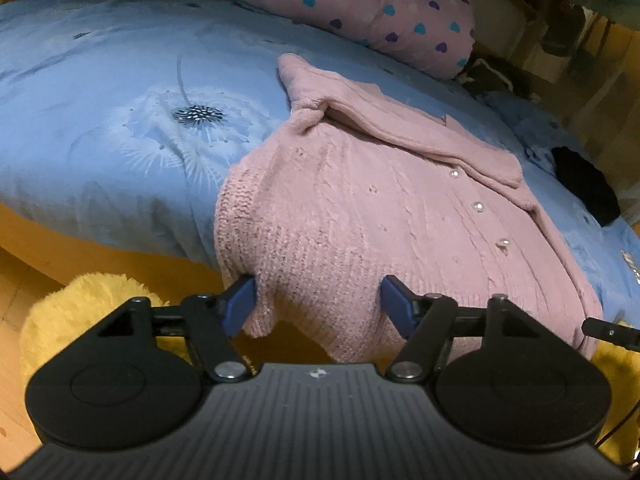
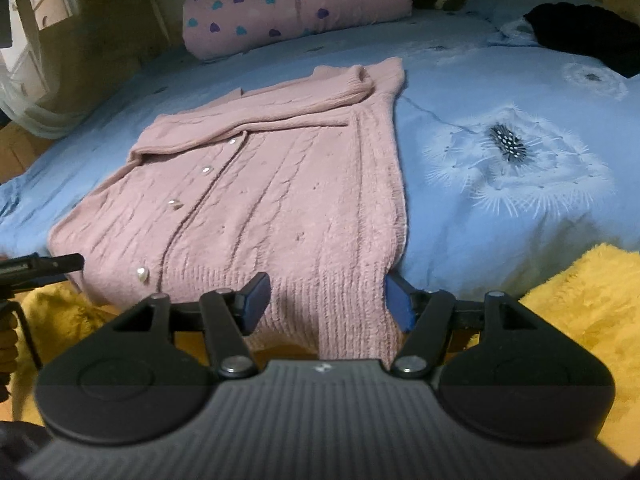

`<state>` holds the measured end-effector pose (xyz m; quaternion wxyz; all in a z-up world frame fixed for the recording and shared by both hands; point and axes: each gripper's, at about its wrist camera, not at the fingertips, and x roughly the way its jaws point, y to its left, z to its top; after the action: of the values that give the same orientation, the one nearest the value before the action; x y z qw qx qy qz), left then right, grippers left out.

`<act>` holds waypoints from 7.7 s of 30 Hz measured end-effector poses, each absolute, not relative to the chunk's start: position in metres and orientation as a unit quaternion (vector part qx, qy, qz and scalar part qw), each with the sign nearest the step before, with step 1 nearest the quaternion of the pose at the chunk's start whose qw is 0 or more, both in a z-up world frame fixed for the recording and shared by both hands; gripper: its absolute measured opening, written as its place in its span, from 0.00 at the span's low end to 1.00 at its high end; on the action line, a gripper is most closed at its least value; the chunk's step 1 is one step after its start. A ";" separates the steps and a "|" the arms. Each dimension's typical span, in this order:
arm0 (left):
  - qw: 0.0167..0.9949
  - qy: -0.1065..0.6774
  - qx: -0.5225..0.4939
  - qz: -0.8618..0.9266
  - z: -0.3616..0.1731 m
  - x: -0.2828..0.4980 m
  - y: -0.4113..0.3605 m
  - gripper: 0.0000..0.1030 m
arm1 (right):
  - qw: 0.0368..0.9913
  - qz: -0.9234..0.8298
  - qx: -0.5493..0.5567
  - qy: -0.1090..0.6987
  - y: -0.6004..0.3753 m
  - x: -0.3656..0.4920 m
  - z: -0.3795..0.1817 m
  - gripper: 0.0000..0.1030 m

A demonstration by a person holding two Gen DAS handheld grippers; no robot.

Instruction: Fold small clothes

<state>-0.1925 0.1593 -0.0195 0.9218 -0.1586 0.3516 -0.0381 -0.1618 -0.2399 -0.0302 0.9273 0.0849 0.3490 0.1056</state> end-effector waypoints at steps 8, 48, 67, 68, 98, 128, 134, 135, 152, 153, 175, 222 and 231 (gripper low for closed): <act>0.924 0.353 -0.144 -0.037 -0.014 -0.196 0.153 0.32 | 0.929 0.114 0.088 0.340 -0.241 -0.159 -0.029 0.21; 0.934 0.357 -0.011 0.007 0.053 -0.073 0.121 0.66 | 0.949 0.067 0.127 0.282 -0.267 -0.052 -0.013 0.54; 0.919 0.345 0.173 -0.076 0.043 -0.108 0.067 0.77 | 0.917 0.214 -0.204 0.270 -0.175 -0.091 -0.001 0.59; 0.916 0.343 0.194 -0.074 0.038 -0.107 0.064 0.77 | 0.913 0.214 -0.219 0.269 -0.171 -0.091 -0.005 0.59; 0.894 0.336 0.228 -0.191 0.042 -0.078 0.066 0.78 | 0.933 0.182 -0.084 0.300 -0.190 0.004 0.003 0.58; 0.894 0.389 0.108 -0.194 0.000 0.010 0.092 0.72 | 0.901 0.255 -0.036 0.350 -0.208 0.033 -0.031 0.61; 0.903 0.394 0.087 -0.148 0.006 0.012 0.089 0.24 | 0.904 0.261 -0.022 0.337 -0.212 0.032 -0.035 0.61; 0.905 0.392 0.084 -0.140 0.007 0.011 0.087 0.19 | 0.905 0.261 -0.019 0.336 -0.213 0.033 -0.036 0.61; 0.958 0.250 0.123 -0.074 0.076 -0.040 0.069 0.13 | 0.945 0.217 -0.014 0.244 -0.199 -0.009 -0.004 0.14; 0.960 0.239 0.128 -0.071 0.082 -0.040 0.068 0.13 | 0.949 0.213 -0.017 0.231 -0.198 -0.012 0.005 0.14; 0.962 0.191 0.193 -0.028 0.132 0.107 0.050 0.11 | 0.974 0.141 -0.099 0.147 -0.175 0.099 0.093 0.14; 0.934 0.351 0.040 -0.059 0.044 0.107 0.058 0.90 | 0.932 0.168 -0.054 0.315 -0.210 0.114 0.007 0.58; 0.925 0.371 0.061 -0.047 0.009 0.143 0.052 0.90 | 0.916 0.210 -0.064 0.337 -0.208 0.159 -0.004 0.57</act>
<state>0.1432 0.0520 0.0091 0.9255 0.0612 0.3709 -0.0470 0.1592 -0.2080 -0.0041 0.9156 -0.0639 0.3368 0.2100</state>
